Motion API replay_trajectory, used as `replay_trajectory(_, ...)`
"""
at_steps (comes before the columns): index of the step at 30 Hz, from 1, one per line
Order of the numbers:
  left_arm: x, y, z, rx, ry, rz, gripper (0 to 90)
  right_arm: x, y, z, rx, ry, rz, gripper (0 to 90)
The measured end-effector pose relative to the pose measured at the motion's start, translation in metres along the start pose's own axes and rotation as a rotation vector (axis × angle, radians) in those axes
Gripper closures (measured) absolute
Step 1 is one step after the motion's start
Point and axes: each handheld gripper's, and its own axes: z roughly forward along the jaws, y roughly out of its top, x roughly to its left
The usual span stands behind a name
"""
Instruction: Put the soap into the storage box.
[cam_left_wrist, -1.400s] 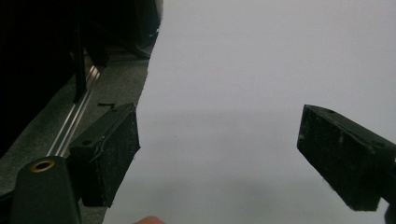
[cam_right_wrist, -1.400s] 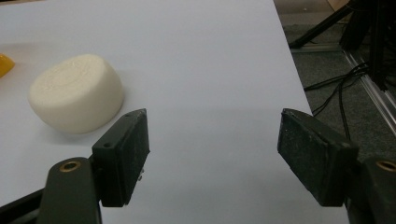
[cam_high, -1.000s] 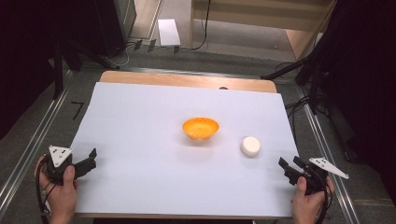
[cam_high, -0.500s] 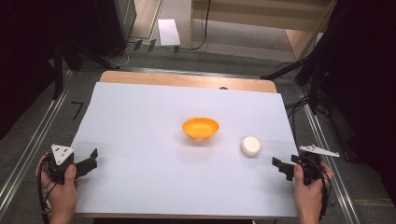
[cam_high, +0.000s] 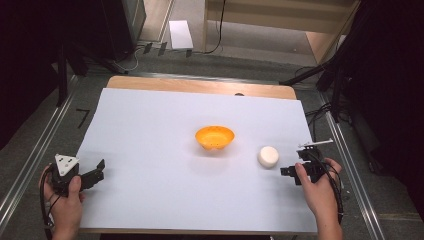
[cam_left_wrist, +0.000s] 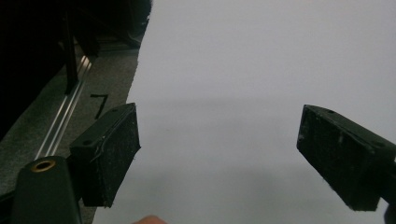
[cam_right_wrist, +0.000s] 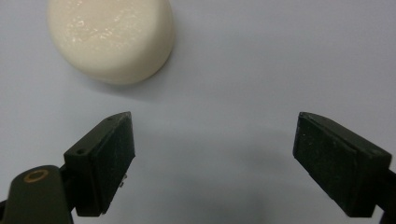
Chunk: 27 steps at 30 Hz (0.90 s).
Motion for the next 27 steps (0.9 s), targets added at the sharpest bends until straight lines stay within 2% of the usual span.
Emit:
replay_trajectory(3, 0.000, 0.000, 0.000, -0.001, 0.000, 0.003, 14.0, 0.003, 0.006, 0.002, 0.048, -0.016, 0.020, 12.9)
replay_trajectory(5, -0.001, 0.000, 0.001, 0.001, 0.000, 0.003, 14.1, 0.004, 0.011, 0.002, 0.068, -0.009, 0.027, 13.0)
replay_trajectory(10, -0.001, 0.000, 0.001, 0.008, 0.000, 0.008, 14.1, 0.015, 0.022, 0.002, 0.127, -0.022, 0.009, 13.1)
replay_trajectory(12, -0.001, 0.000, 0.001, 0.012, 0.001, 0.010, 14.1, 0.020, 0.026, 0.001, 0.132, -0.020, -0.010, 13.0)
replay_trajectory(21, 0.000, 0.001, 0.001, 0.017, -0.001, 0.012, 14.1, 0.032, 0.043, 0.001, 0.120, 0.044, -0.005, 15.2)
replay_trajectory(25, -0.001, 0.001, 0.002, 0.018, -0.002, 0.012, 14.1, 0.038, 0.050, 0.006, 0.127, 0.047, -0.023, 15.2)
replay_trajectory(27, -0.001, 0.001, 0.002, 0.019, -0.003, 0.012, 14.1, 0.040, 0.053, 0.009, 0.129, 0.052, -0.016, 15.1)
